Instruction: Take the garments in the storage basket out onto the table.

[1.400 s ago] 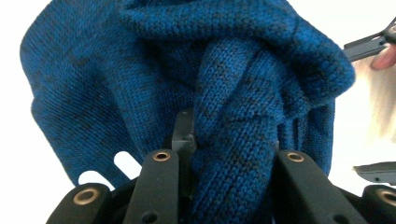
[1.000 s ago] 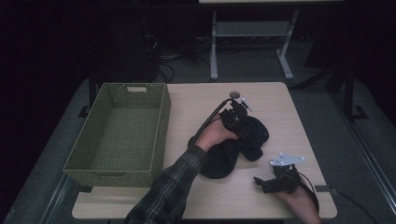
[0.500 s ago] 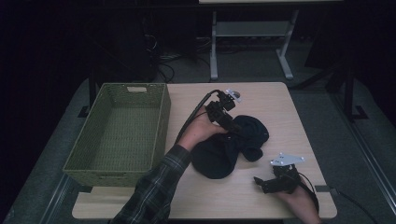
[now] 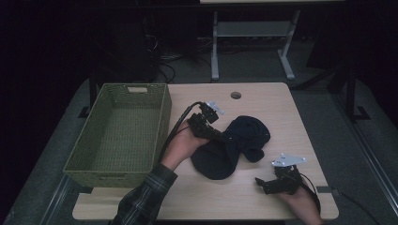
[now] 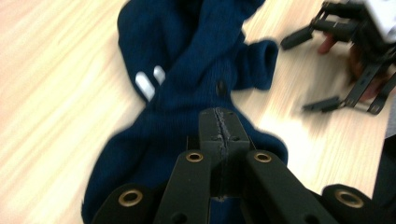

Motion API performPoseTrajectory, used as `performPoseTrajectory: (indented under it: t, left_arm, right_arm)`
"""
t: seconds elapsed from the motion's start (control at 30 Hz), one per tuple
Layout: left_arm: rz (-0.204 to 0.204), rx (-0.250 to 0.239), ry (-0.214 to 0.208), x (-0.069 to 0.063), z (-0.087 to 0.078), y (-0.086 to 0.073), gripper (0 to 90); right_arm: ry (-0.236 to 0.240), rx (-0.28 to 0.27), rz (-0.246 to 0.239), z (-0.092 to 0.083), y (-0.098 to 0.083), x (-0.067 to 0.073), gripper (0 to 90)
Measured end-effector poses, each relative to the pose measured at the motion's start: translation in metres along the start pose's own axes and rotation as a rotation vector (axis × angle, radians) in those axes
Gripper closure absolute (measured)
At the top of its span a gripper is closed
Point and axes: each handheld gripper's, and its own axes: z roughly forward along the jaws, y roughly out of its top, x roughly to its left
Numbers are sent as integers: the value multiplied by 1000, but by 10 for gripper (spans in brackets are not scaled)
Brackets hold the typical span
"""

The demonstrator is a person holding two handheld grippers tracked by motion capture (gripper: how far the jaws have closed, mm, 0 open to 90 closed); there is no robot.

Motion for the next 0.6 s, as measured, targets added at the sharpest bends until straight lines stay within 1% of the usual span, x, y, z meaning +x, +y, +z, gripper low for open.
performPoseTrajectory:
  t: [0.07, 0.13, 0.17, 0.23, 0.3, 0.33, 0.37, 0.47, 0.53, 0.57, 0.6]
  left_arm:
    - [-13, 4, 2, -2, 3, -10, 900]
    - [-24, 10, 16, -2, 6, -21, 900]
    - [-22, 17, 14, -2, 8, -26, 900]
    - [-38, 21, 13, -3, 15, -35, 900]
    - [-33, 40, 12, -3, 21, -44, 900]
    - [-41, 40, 13, -3, 23, -47, 900]
    - [-37, 46, 19, -3, 26, -50, 900]
    - [-47, 47, 37, -3, 33, -60, 900]
    - [-58, 46, 33, -4, 36, -64, 900]
    - [-60, 53, 35, -4, 39, -66, 900]
    - [-53, 66, 38, -4, 41, -68, 900]
  right_arm:
    - [0, 0, 0, 0, 0, 0, 26]
    - [0, 0, -1, 0, 0, 0, 26]
    - [0, 0, 0, 0, 0, 0, 26]
    - [0, 0, -1, 0, 0, 0, 26]
    - [0, 2, 0, 0, 0, 0, 26]
    - [0, 2, 0, 0, 0, 0, 26]
    - [0, 2, 0, 0, 0, 0, 26]
    - [0, 2, 0, 0, 0, 0, 26]
    - [0, 2, -1, 0, 0, 0, 26]
    - [0, 2, -1, 0, 0, 0, 26]
    - [0, 1, -1, 0, 0, 0, 26]
